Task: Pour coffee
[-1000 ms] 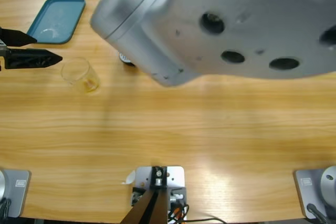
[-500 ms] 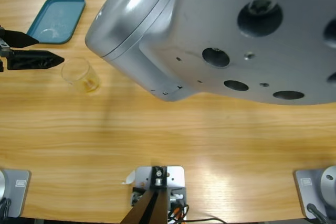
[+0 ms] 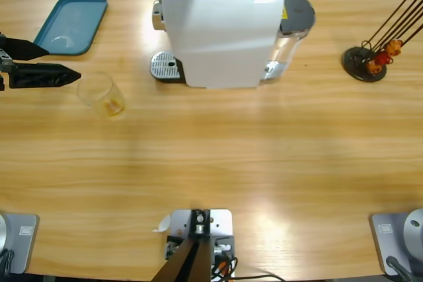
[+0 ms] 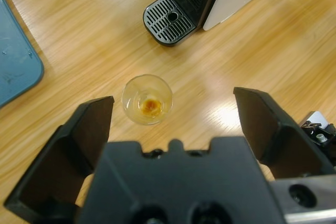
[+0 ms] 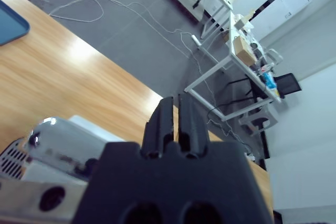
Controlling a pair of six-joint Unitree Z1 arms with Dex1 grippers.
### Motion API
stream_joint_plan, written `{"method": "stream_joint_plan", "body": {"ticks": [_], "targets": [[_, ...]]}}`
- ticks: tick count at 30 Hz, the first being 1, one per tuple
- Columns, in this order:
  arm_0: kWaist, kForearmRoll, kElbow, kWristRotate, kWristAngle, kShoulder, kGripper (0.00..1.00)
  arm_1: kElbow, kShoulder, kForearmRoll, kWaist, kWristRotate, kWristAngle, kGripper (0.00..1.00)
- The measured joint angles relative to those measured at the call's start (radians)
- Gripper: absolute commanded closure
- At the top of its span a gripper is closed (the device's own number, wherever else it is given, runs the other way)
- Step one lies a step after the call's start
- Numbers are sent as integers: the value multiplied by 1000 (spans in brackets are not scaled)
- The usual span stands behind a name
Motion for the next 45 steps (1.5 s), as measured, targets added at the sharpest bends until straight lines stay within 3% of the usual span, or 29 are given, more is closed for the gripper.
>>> {"method": "stream_joint_plan", "body": {"ticks": [2, 7, 17, 24, 45], "targets": [[0, 0, 0, 0, 0, 0, 18, 13, -79, 103, -2, 99, 96, 118], [-1, -17, 5, -3, 30, -2, 23, 227, -333, 248, -19, 274, 300, 101], [32, -347, 263, -32, 80, -6, 27, 695, -703, 296, -26, 367, 372, 105], [32, -428, 329, -6, 80, 41, 56, 741, -754, 300, -26, 381, 400, 105], [9, -499, 340, -6, 69, 242, 69, 769, -779, 302, -26, 397, 435, 105]]}}
